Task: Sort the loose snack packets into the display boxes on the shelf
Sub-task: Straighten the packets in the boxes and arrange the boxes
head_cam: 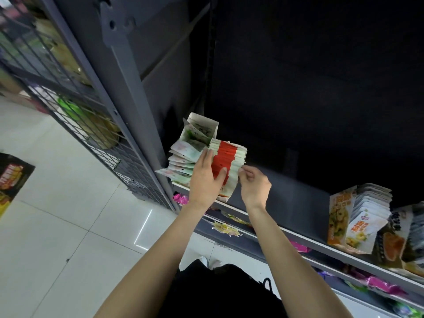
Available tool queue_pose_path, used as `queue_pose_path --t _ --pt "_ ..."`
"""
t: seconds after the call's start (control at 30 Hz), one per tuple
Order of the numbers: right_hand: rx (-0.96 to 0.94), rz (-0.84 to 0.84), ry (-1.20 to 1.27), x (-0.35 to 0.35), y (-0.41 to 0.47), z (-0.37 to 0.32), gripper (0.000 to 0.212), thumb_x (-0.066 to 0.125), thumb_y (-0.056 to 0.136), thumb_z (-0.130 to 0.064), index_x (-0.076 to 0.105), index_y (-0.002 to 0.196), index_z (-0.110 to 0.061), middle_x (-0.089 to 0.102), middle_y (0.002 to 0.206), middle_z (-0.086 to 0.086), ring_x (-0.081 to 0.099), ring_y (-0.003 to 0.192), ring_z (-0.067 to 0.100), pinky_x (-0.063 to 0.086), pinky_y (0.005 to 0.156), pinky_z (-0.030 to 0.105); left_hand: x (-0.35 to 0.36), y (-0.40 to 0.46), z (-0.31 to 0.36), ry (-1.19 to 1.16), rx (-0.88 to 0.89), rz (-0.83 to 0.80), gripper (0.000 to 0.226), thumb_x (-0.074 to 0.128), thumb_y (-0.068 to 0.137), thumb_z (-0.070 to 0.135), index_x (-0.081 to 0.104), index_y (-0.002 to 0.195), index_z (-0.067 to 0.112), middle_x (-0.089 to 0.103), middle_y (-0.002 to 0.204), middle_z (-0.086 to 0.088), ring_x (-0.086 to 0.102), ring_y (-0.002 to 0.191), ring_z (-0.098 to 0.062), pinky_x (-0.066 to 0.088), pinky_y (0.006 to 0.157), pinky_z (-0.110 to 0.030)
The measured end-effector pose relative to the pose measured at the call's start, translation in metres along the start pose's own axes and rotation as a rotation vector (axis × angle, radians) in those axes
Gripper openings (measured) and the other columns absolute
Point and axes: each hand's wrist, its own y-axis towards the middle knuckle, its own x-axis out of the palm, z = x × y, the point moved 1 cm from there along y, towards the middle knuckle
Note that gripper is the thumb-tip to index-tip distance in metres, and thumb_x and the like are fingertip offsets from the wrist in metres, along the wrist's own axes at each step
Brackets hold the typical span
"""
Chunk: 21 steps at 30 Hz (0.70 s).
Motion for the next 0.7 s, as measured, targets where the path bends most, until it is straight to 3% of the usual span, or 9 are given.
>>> queue_pose_path --t 0.07,0.17,0.33,0.47,0.6,0.7 --pt "-0.026 -0.005 -0.015 0.002 -0.001 -0.003 0.018 0.06 0.091 -0.015 0.069 0.105 -0.008 0.071 0.094 0.003 0.064 0.083 0.01 0.047 0.076 0.018 0.002 -0.001 -0.001 -0.021 -0.018 0.018 0.059 0.056 0.093 0.027 0.034 0.145 0.012 0.025 0.155 -0.003 0.029 0.14 -0.019 0.035 0.11 -0.038" --pt "-0.038 -0.043 -0.015 0.002 -0.001 -0.002 0.02 0.06 0.092 -0.017 0.067 0.108 -0.009 0.07 0.095 0.002 0.06 0.081 0.008 0.045 0.074 0.018 0.003 0.001 -0.006 0.012 -0.009 0.012 0.056 0.056 0.093 0.029 0.038 0.143 0.012 0.027 0.154 0.0 0.033 0.138 -0.016 0.036 0.108 -0.035" --pt "-0.08 -0.119 -0.024 -0.007 0.018 0.006 0.026 0.058 0.093 -0.023 0.058 0.116 -0.011 0.067 0.103 0.003 0.065 0.094 0.018 0.052 0.08 0.03 0.002 0.005 -0.004 0.151 0.077 0.0 0.057 0.05 0.096 0.031 0.031 0.146 0.015 0.024 0.155 -0.005 0.026 0.141 -0.02 0.026 0.114 -0.032" --pt "-0.051 -0.268 -0.063 -0.007 0.03 0.002 0.046 0.055 0.095 -0.031 0.044 0.134 -0.01 0.059 0.121 0.005 0.062 0.104 0.021 0.048 0.082 0.028 0.008 0.004 0.001 0.236 0.081 -0.012 0.056 0.043 0.098 0.03 0.025 0.149 0.016 0.016 0.157 -0.01 0.017 0.144 -0.025 0.015 0.115 -0.03" --pt "-0.037 -0.287 -0.058 -0.002 0.032 0.003 0.038 0.052 0.097 -0.028 0.047 0.131 -0.01 0.066 0.112 0.008 0.06 0.084 0.016 0.048 0.073 0.027 0.014 0.008 0.0 0.176 -0.004 0.02 0.057 0.047 0.096 0.037 0.031 0.147 0.018 0.022 0.156 -0.004 0.035 0.136 -0.024 0.033 0.111 -0.035" --pt "-0.03 -0.31 -0.047 -0.005 0.039 0.004 0.039 0.052 0.096 -0.028 0.046 0.132 -0.013 0.066 0.109 0.005 0.059 0.084 0.013 0.045 0.074 0.026 0.015 0.009 0.001 0.155 -0.005 0.04 0.057 0.047 0.096 0.038 0.031 0.147 0.021 0.022 0.156 -0.003 0.037 0.135 -0.023 0.036 0.108 -0.036"
